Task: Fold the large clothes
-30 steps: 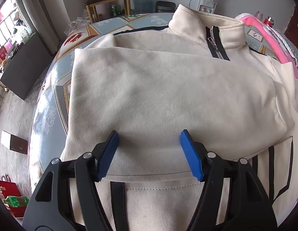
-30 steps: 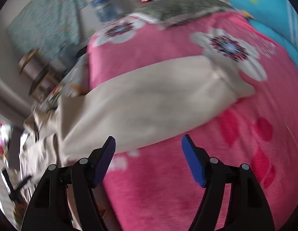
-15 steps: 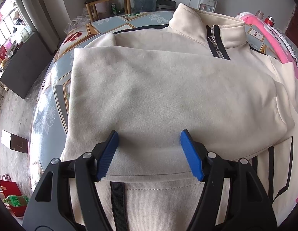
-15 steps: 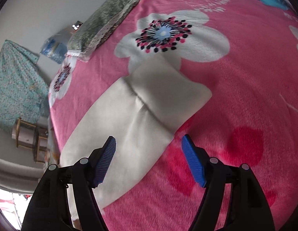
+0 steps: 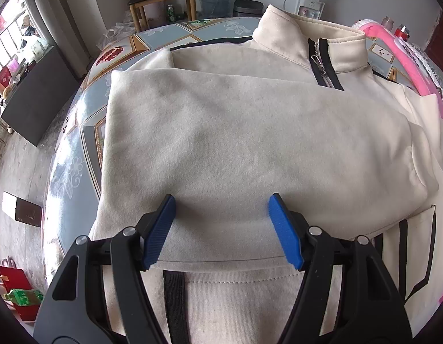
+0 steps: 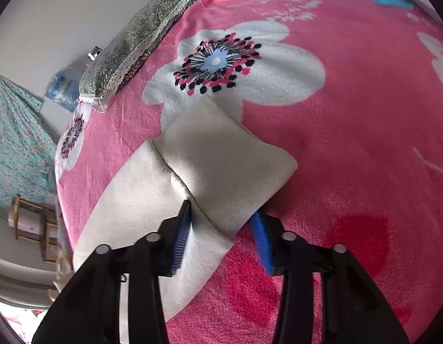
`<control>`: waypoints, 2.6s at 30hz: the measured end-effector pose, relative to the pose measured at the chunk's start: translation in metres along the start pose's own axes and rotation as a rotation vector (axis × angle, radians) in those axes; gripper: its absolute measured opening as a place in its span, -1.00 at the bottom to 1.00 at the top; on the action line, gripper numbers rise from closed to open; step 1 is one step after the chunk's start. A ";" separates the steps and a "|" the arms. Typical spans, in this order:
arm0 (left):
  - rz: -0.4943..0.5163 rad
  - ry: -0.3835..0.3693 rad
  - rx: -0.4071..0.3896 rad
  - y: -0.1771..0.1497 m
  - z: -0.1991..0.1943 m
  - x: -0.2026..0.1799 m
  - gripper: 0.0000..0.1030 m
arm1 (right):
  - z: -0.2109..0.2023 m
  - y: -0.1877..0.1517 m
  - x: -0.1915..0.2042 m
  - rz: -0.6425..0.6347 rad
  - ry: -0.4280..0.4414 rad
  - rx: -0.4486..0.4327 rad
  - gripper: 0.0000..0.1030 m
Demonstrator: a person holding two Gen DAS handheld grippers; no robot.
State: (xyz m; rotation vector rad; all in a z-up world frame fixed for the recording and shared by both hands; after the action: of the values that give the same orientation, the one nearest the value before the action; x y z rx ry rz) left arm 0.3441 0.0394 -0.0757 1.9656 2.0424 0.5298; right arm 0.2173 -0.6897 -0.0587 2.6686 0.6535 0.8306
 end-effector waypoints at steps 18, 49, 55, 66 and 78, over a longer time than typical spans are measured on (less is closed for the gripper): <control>-0.010 -0.015 -0.023 -0.001 -0.006 0.007 0.26 | -0.194 -0.056 0.233 -0.504 0.358 -0.251 -0.77; -0.129 -0.208 -0.065 -0.036 -0.052 0.122 -0.58 | -0.012 -0.480 0.397 -0.980 0.596 0.665 0.14; -0.163 -0.354 -0.055 -0.005 -0.046 0.099 -0.50 | -0.052 -0.414 0.354 -0.924 0.665 0.562 0.31; -0.178 -0.289 0.095 0.044 0.015 0.062 -0.32 | -0.053 -0.294 0.258 -0.682 0.596 0.405 0.31; -0.092 -0.125 -0.165 0.063 -0.049 0.057 -0.89 | -0.029 -0.234 0.256 -0.668 0.464 0.305 0.31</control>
State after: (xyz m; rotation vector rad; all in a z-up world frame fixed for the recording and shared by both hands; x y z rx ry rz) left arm 0.3767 0.0937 -0.0007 1.7560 1.9365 0.5237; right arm 0.3085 -0.3582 -0.0045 2.2160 1.7755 1.2036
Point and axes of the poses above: each gripper's, at about its wrist camera, not at the fingertips, and z roughly the way its jaws point, x to its left, y to its top, the point moved 1 cm from there along z, roughly the way its jaws point, and after that the axes turned 5 degrees about y, right-handed, at the moved point
